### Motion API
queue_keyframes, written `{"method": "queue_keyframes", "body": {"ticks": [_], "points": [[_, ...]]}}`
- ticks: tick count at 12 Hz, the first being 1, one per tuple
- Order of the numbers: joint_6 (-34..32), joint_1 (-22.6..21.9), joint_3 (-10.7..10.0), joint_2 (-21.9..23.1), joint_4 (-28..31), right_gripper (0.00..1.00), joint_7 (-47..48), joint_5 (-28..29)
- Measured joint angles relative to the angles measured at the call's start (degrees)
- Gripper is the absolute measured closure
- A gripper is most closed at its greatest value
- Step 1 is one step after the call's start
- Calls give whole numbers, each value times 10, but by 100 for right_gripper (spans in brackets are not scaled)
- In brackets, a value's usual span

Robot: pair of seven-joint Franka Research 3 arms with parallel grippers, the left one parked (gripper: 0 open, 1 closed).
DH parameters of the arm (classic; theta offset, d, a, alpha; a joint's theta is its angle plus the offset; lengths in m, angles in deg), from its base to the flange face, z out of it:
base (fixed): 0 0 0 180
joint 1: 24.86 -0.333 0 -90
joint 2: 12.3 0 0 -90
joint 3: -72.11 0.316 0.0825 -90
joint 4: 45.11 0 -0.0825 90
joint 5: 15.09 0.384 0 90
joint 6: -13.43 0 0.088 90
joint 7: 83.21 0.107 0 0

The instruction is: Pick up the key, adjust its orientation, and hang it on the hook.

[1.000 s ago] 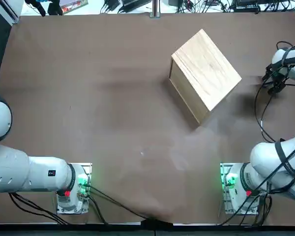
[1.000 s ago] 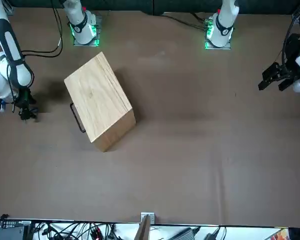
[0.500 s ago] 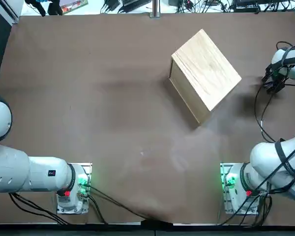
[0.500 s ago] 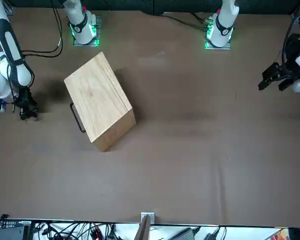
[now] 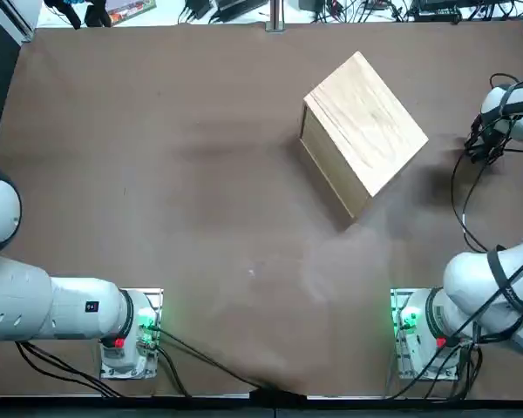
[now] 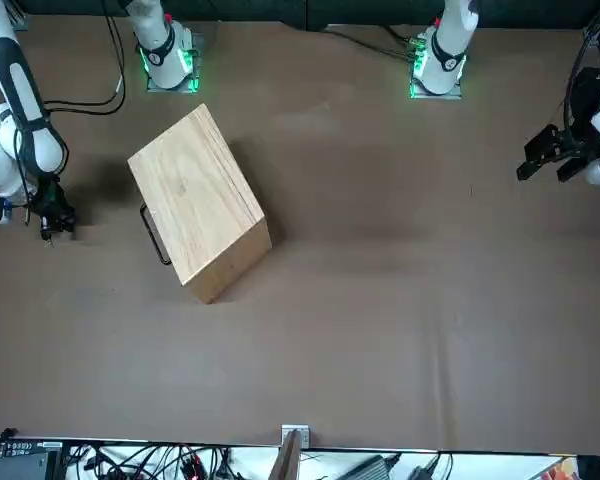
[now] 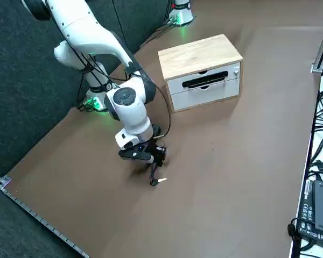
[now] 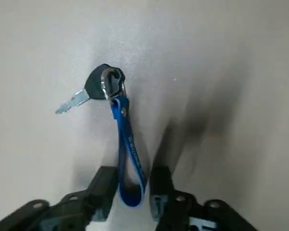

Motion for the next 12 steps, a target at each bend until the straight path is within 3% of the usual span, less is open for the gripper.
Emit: {"method": "queue_keyframes", "body": {"ticks": [4, 6, 12], "points": [[-2, 0, 1, 2, 0, 61, -2, 0], [-6, -1, 3, 4, 0, 69, -2, 0], [-48, -3, 26, 38, -9, 80, -4, 0]]}}
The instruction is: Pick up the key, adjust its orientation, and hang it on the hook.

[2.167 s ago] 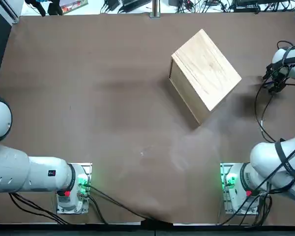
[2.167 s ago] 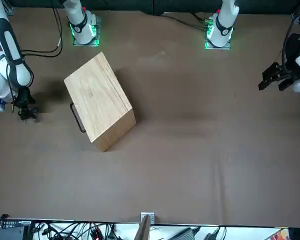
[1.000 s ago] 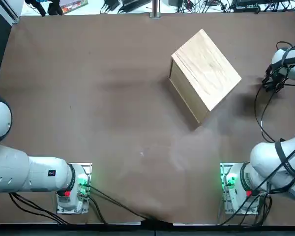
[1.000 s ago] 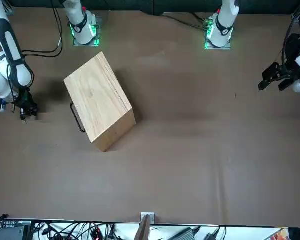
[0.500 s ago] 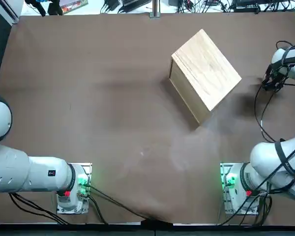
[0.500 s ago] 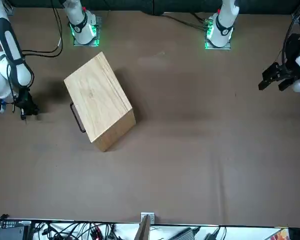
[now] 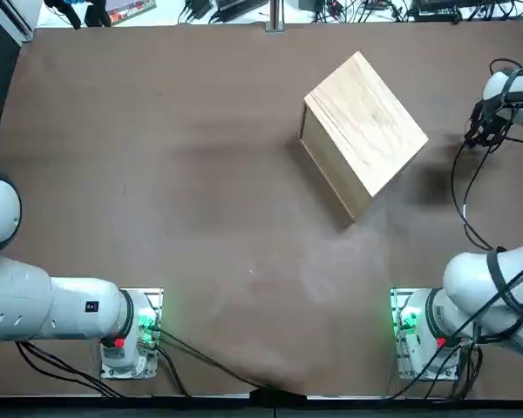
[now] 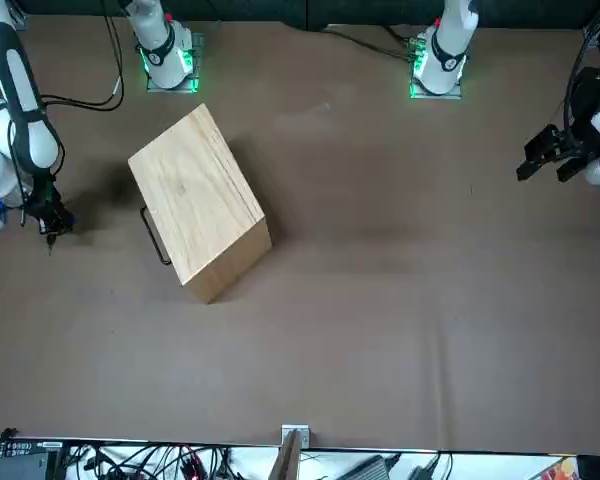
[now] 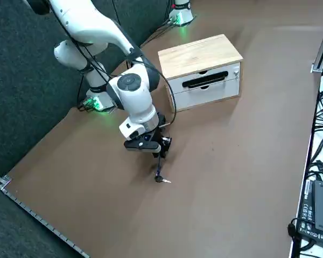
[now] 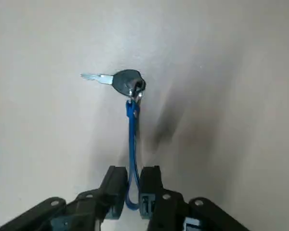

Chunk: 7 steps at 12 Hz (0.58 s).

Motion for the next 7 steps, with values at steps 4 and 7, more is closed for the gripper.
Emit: {"method": "queue_keyframes", "body": {"ticks": [4, 7], "points": [[-27, -7, 5, 23, -6, 84, -1, 0], [-44, -9, 5, 31, -12, 97, -5, 0]]}}
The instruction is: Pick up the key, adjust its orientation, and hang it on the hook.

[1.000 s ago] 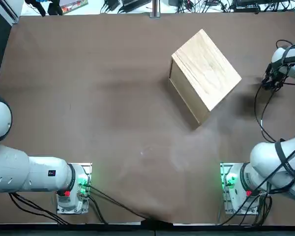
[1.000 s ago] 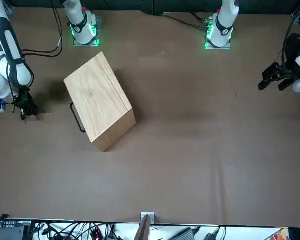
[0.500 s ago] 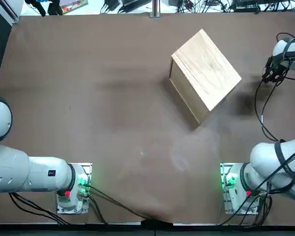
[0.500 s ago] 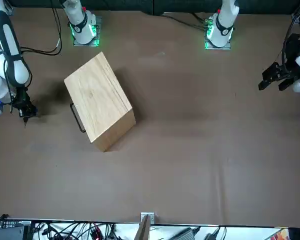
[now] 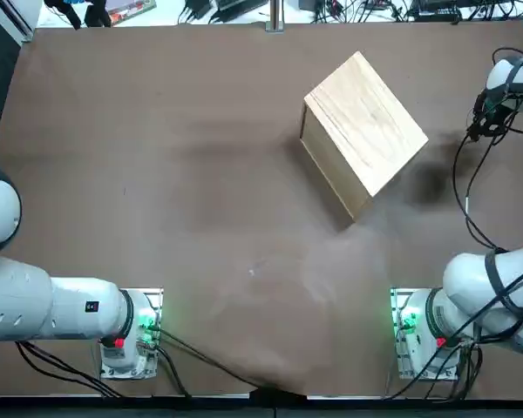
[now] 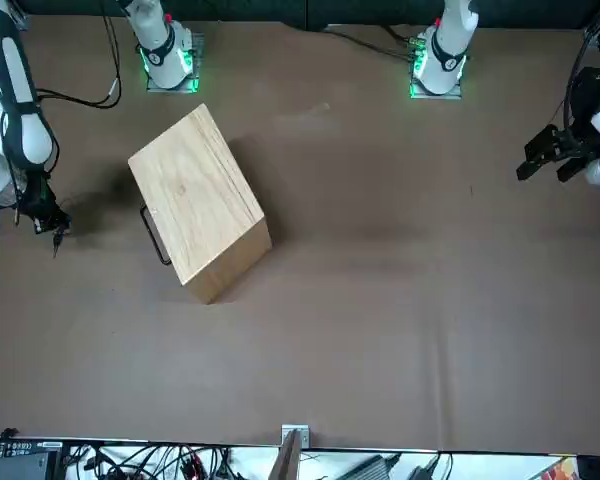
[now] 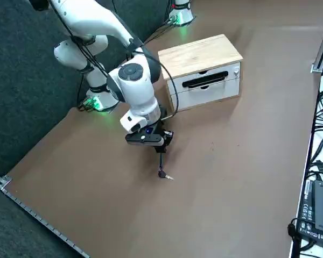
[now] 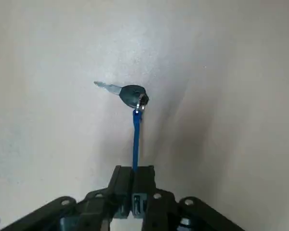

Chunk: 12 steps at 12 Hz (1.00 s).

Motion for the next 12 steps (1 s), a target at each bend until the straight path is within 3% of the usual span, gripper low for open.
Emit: {"method": "queue_keyframes", "body": {"ticks": [6, 12], "points": [[-22, -1, 0, 2, -8, 97, -10, 0], [-135, -16, 1, 14, -73, 97, -113, 0]]}}
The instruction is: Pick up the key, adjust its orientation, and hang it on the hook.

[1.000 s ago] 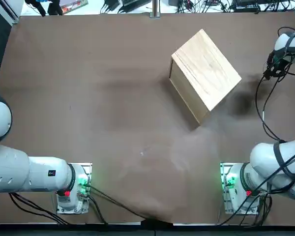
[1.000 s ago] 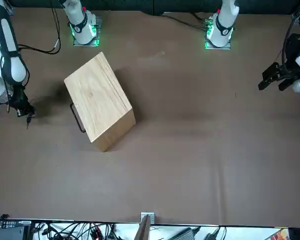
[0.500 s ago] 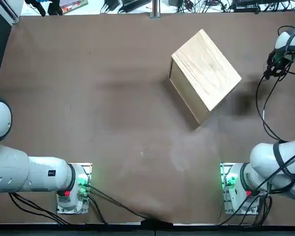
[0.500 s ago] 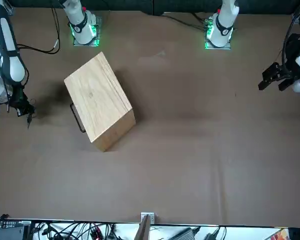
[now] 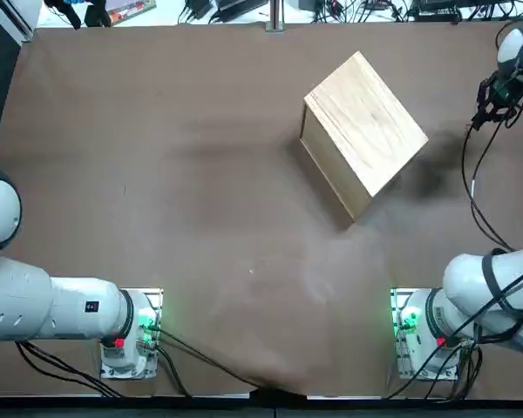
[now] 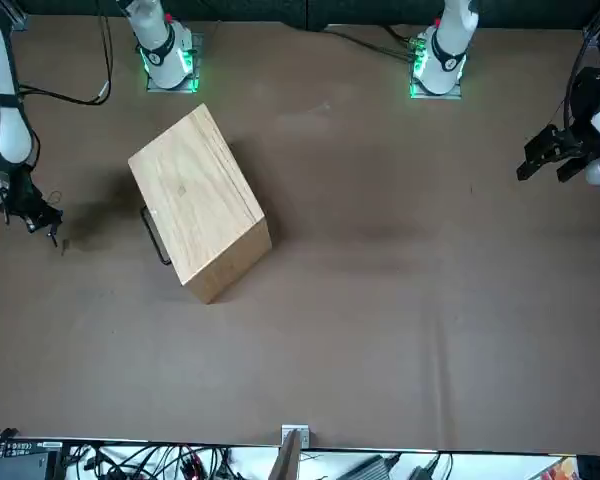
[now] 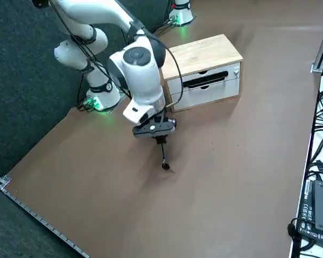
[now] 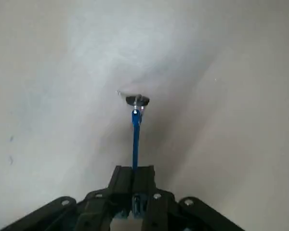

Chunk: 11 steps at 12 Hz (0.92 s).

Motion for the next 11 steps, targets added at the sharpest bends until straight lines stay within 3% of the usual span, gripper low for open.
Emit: {"method": "queue_keyframes", "body": {"ticks": [5, 11], "points": [[-62, -22, 1, 42, -23, 97, -145, 0], [-96, -66, 1, 47, -72, 97, -298, 0]]}}
